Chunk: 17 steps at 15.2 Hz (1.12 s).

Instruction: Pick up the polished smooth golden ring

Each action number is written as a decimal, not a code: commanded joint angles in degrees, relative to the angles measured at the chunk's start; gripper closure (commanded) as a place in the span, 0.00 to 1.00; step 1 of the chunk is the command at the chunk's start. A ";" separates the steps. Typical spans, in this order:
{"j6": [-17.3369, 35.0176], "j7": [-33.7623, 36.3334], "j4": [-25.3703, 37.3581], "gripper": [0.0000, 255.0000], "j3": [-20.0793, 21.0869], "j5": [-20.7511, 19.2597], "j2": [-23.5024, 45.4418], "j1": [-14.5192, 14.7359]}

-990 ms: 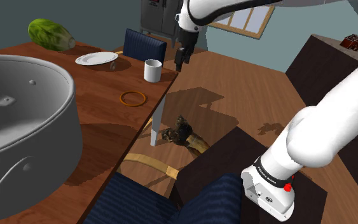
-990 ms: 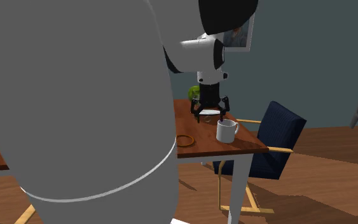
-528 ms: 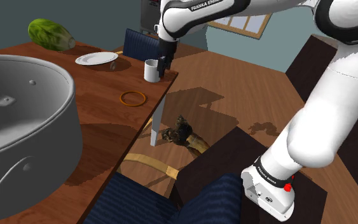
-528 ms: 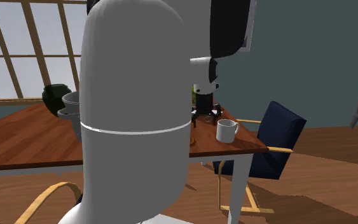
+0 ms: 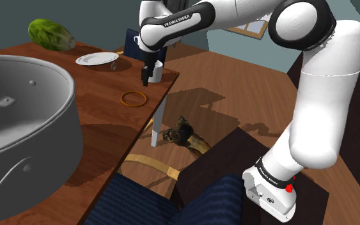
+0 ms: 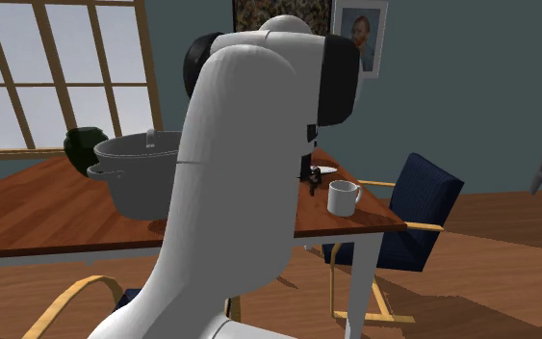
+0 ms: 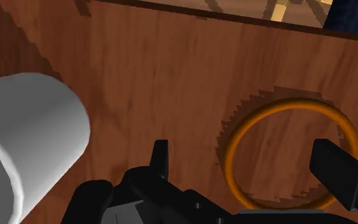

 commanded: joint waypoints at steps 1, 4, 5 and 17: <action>-0.59 -1.22 4.87 0.00 0.59 -0.29 4.49 0.63; -1.51 -2.99 11.86 0.00 1.33 -0.78 10.82 1.59; -0.93 -2.95 11.62 0.00 1.30 -0.83 11.16 1.60; 2.83 -2.71 10.31 1.00 1.10 -1.13 13.62 1.66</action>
